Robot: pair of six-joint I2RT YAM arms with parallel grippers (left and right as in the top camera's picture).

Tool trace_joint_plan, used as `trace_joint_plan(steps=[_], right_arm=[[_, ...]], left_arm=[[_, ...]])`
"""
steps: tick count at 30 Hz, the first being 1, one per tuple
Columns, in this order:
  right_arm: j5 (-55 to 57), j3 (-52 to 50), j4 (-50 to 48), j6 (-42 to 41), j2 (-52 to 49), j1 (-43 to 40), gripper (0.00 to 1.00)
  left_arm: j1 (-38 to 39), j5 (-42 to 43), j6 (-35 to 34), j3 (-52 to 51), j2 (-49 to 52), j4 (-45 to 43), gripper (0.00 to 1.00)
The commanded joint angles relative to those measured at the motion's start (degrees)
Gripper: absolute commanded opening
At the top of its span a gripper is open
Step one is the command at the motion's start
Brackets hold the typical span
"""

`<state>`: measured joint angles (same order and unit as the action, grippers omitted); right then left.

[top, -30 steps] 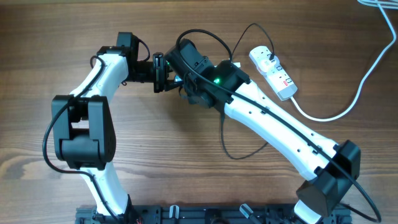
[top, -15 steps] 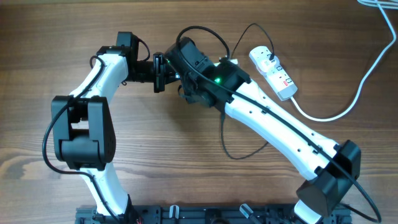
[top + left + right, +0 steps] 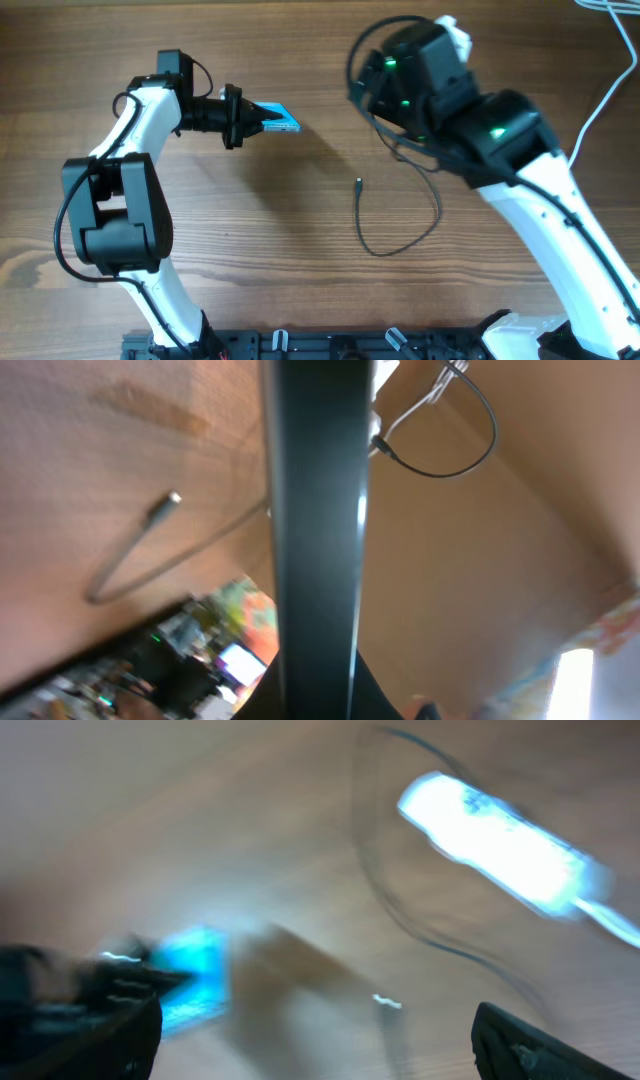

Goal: Plug charger to phone and switch on socket
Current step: 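Move the right gripper down to the black USB-C cable end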

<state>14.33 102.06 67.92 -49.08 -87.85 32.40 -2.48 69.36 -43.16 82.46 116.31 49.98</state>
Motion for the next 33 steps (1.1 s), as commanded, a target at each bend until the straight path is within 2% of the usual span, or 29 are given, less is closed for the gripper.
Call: trace_joint_plan(steps=[1, 4, 5, 8, 11, 12, 14, 16, 18, 21, 29, 33], right_arm=[[-0.74, -1.9, 7.23, 5.81, -4.33, -2.1, 0.99], [-2.56, -6.54, 7.65, 5.6, -6.6, -2.03, 0.99], [-4.24, -9.29, 6.38, 5.6, -7.37, -2.05, 1.0], [-7.58, -16.57, 1.36, 5.6, -8.35, -2.05, 1.0], [-9.7, -23.28, -4.35, 5.64, -8.5, -2.03, 0.99], [-9.75, -25.83, -6.64, 5.64, -8.59, -2.03, 0.98], [-10.36, -30.1, -11.23, 7.65, -8.83, -2.03, 0.78], [-14.47, -33.68, -16.11, 13.46, -10.05, -2.03, 0.68], [-18.91, -33.75, -16.28, 16.79, -13.05, -2.05, 0.67], [-20.92, -32.13, -15.78, 17.62, -16.74, -2.03, 0.67], [-20.85, -27.74, -15.69, 19.08, -26.43, -1.44, 0.61], [-20.55, -25.64, -16.48, 18.36, -27.67, 1.4, 0.6]], left_arm=[[0.07, -6.16, 10.14, 0.55, -8.35, -0.24, 0.04], [0.07, -24.17, 9.86, 0.55, -16.59, 0.02, 0.04], [0.07, -33.09, 9.68, 0.55, -20.26, 0.5, 0.04], [0.07, -51.21, 9.68, 0.55, -27.45, 2.71, 0.04], [0.07, -59.36, 9.7, 0.55, -30.51, 5.51, 0.04], [0.07, -60.33, 9.7, 0.55, -30.95, 6.47, 0.04], [0.07, -60.26, 9.7, 0.39, -30.82, 7.1, 0.04], [0.07, -60.22, 9.68, 0.04, -30.36, 7.13, 0.04], [0.07, -59.82, 9.27, 0.04, -29.53, 7.04, 0.04], [0.11, -58.34, 9.25, 0.04, -29.18, 6.25, 0.04], [0.11, -58.31, 9.25, 0.04, -29.18, 6.36, 0.04], [0.11, -58.31, 9.25, 0.04, -29.18, 6.4, 0.04]])
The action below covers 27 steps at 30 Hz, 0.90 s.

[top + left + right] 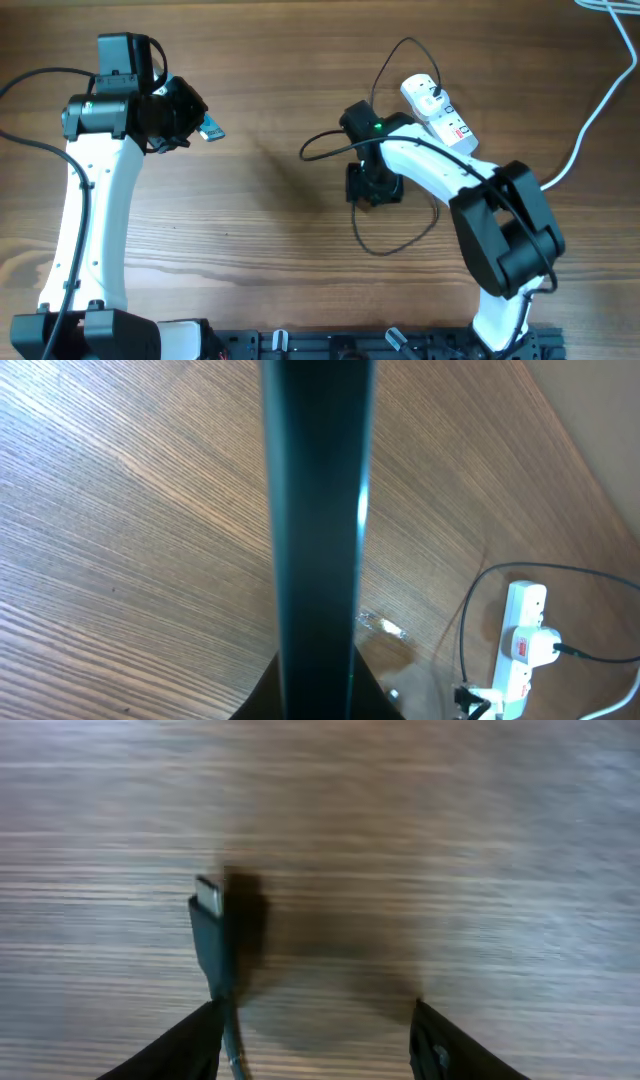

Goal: Plug charger to phone and switch on socket
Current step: 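Move the right gripper down to the black USB-C cable end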

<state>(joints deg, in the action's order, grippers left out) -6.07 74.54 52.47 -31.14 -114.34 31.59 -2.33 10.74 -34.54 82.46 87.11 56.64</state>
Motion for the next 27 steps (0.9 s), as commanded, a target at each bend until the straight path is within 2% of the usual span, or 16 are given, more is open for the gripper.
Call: trace_joint_plan(steps=[1, 3, 5, 9, 11, 14, 19, 21, 24, 27], right_arm=[[2.58, 2.05, -1.46, -2.12, -1.18, 3.1, 0.6], [7.82, 2.05, -1.57, -5.49, -1.29, 3.93, 0.6], [7.39, 2.05, -2.27, -5.29, -1.33, 4.02, 0.6], [0.07, 2.08, -3.82, 0.57, -1.33, 4.5, 0.61], [2.51, 2.05, -4.09, 0.83, -1.36, 5.14, 0.6], [8.26, 1.99, -4.85, -1.03, -1.75, 6.14, 0.56], [8.2, 1.86, -5.31, -3.93, -3.21, 7.04, 0.46], [8.28, 1.84, -4.87, -3.98, -4.44, 7.02, 0.45], [11.02, 1.86, -3.96, -5.55, -5.49, 7.02, 0.34], [11.02, 1.86, -2.08, -6.54, -5.46, 7.02, 0.27]], left_arm=[[-0.04, 0.31, 0.63, 0.04, 0.02, -0.24, 0.04], [-0.04, 0.31, 0.63, 0.04, 0.02, -0.22, 0.04], [-0.04, 0.31, 0.66, 0.04, 0.02, -0.22, 0.04], [-0.04, 0.31, 0.66, 0.04, 0.02, -0.42, 0.04], [-0.04, 0.31, 0.63, 0.04, 0.02, -0.48, 0.04], [-0.04, 0.31, 0.63, 0.04, 0.02, -0.44, 0.04], [-0.04, 0.31, 0.63, 0.04, 0.02, -0.44, 0.04], [-0.04, 0.33, 0.63, 0.04, 0.02, -0.17, 0.04], [-0.04, 0.31, 0.66, 0.04, 0.02, 0.63, 0.04], [-0.04, 0.31, 0.66, 0.04, 0.02, 0.85, 0.04]])
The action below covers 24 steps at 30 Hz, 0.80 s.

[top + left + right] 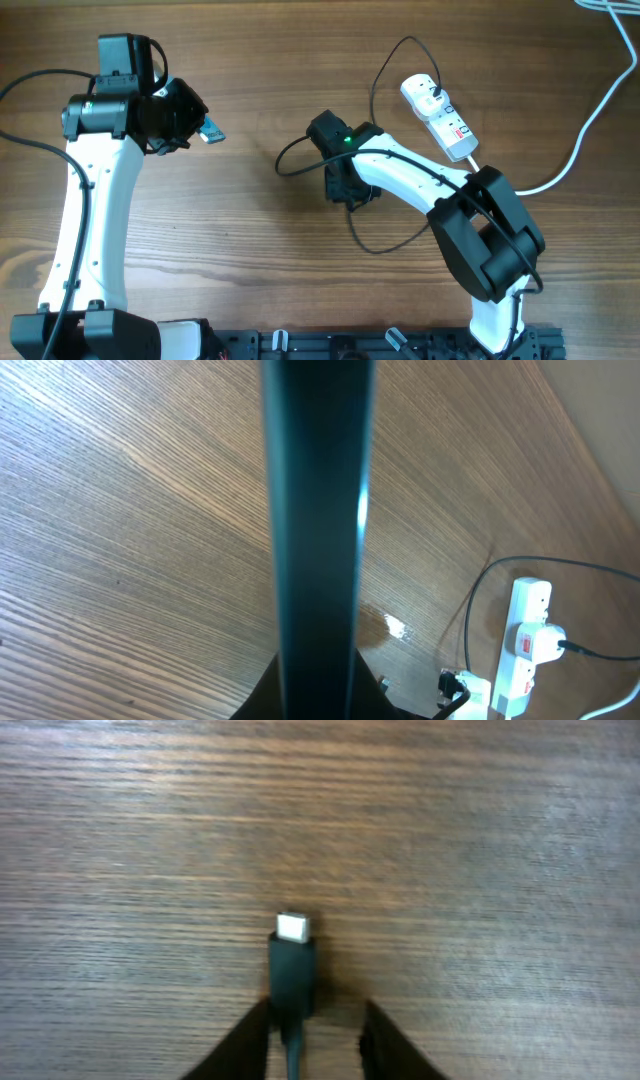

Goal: Plug charger to phone and switch on socket
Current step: 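Move the right gripper down to the black USB-C cable end, then grasp the USB-C plug with the right gripper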

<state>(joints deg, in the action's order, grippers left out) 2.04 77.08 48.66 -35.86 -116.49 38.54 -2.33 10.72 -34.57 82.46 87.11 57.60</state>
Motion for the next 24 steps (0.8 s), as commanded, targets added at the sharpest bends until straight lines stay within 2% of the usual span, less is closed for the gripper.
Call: trace_joint_plan(steps=[1, 3, 7, 13, 20, 22, 24], right_arm=[[2.84, -0.68, 1.81, -1.77, -3.32, 0.07, 0.25], [2.64, -0.68, 1.81, -1.68, -3.32, 0.07, 0.19], [3.89, -0.68, 0.66, -1.73, -3.32, 0.07, 0.16], [4.63, -0.68, -1.16, -3.58, -3.34, 0.07, 0.2], [4.24, -0.68, -1.05, -3.8, -3.34, -0.04, 0.16], [4.17, -0.68, -0.52, -3.78, -3.34, -0.04, 0.17], [4.13, -0.68, 0.04, -3.8, -3.32, -0.04, 0.23]], left_arm=[[-0.04, 0.33, 0.68, 0.04, 0.02, -0.11, 0.04], [-0.04, 0.33, 0.68, 0.04, 0.02, -0.04, 0.04], [-0.04, 0.33, 0.68, 0.04, 0.02, 0.15, 0.04], [-0.04, 0.33, 0.7, 0.04, 0.02, 0.15, 0.04], [-0.04, 0.33, 0.7, 0.04, 0.02, 0.15, 0.04], [-0.04, 0.33, 0.7, 0.04, 0.02, 0.15, 0.04], [-0.04, 0.33, 0.7, 0.04, 0.02, 0.15, 0.04]])
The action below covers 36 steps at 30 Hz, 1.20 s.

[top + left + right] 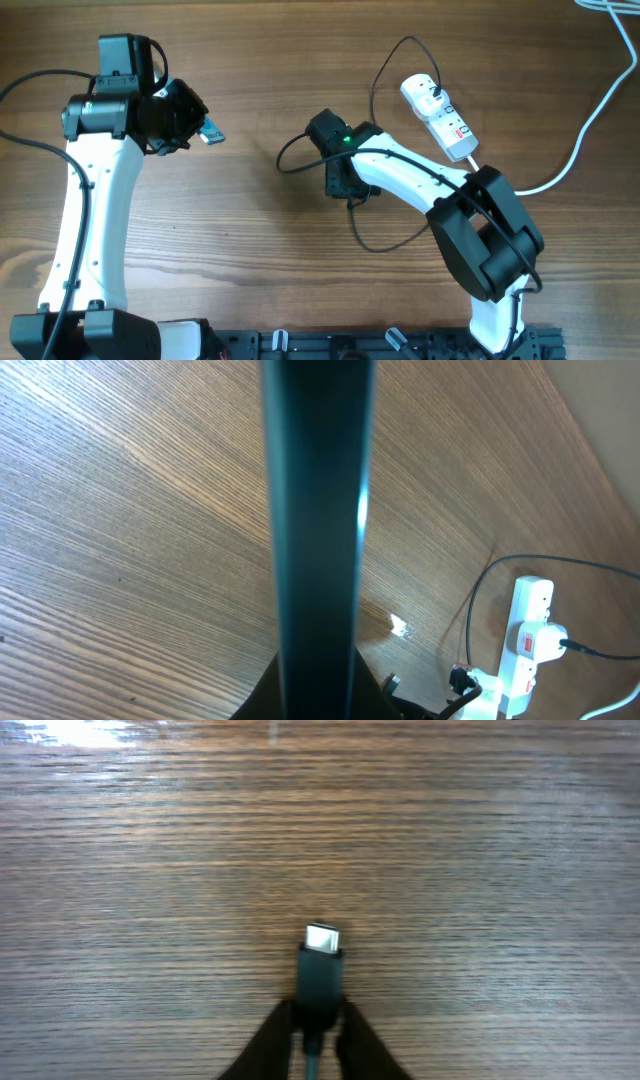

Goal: Plug charger to phone and switch on socket
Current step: 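Grasp the USB-C plug with the right gripper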

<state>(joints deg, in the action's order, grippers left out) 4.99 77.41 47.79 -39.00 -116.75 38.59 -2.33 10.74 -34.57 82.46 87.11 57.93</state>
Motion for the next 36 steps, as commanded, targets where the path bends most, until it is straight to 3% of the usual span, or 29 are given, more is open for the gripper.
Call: trace_joint_plan(steps=[1, 7, 13, 16, 24, 26, 31, 33, 36], right_arm=[[1.18, -1.01, 1.27, -0.66, -3.06, -0.09, 0.24], [0.98, -1.01, 1.92, -1.51, -3.08, -0.09, 0.15], [0.55, -1.01, 2.6, -1.46, -3.06, -0.07, 0.2], [-0.09, -1.01, 2.6, -1.46, -3.06, -0.09, 0.13], [-0.55, -1.01, 2.62, -1.33, -3.06, -0.09, 0.11], [-1.79, -0.63, 2.64, 1.14, -3.04, -0.09, 0.05], [-2.49, 2.54, 6.27, 3.08, -0.74, -0.24, 0.04], [-4.79, 4.59, 8.28, 6.54, 3.5, -0.7, 0.04], [-17.0, 6.97, 8.35, 18.86, 10.56, -0.74, 0.04]], left_arm=[[-0.04, 0.31, 0.7, 0.04, 0.02, -0.17, 0.04], [-0.04, 0.31, 0.7, 0.04, 0.02, -0.17, 0.04], [-0.04, 0.31, 0.7, 0.04, 0.02, -0.17, 0.04], [-0.04, 0.31, 0.7, 0.04, 0.02, -0.17, 0.04], [-0.04, 0.31, 0.7, 0.04, 0.02, 0.09, 0.04], [-0.04, 0.31, 0.7, 0.04, 0.02, 0.09, 0.04], [-0.04, 0.37, 0.7, 0.04, 0.02, 0.02, 0.04], [-0.04, 5.7, 2.16, 0.04, 0.02, -1.2, 0.04], [-0.04, 24.02, 10.73, 0.04, 0.02, -6.82, 0.04]])
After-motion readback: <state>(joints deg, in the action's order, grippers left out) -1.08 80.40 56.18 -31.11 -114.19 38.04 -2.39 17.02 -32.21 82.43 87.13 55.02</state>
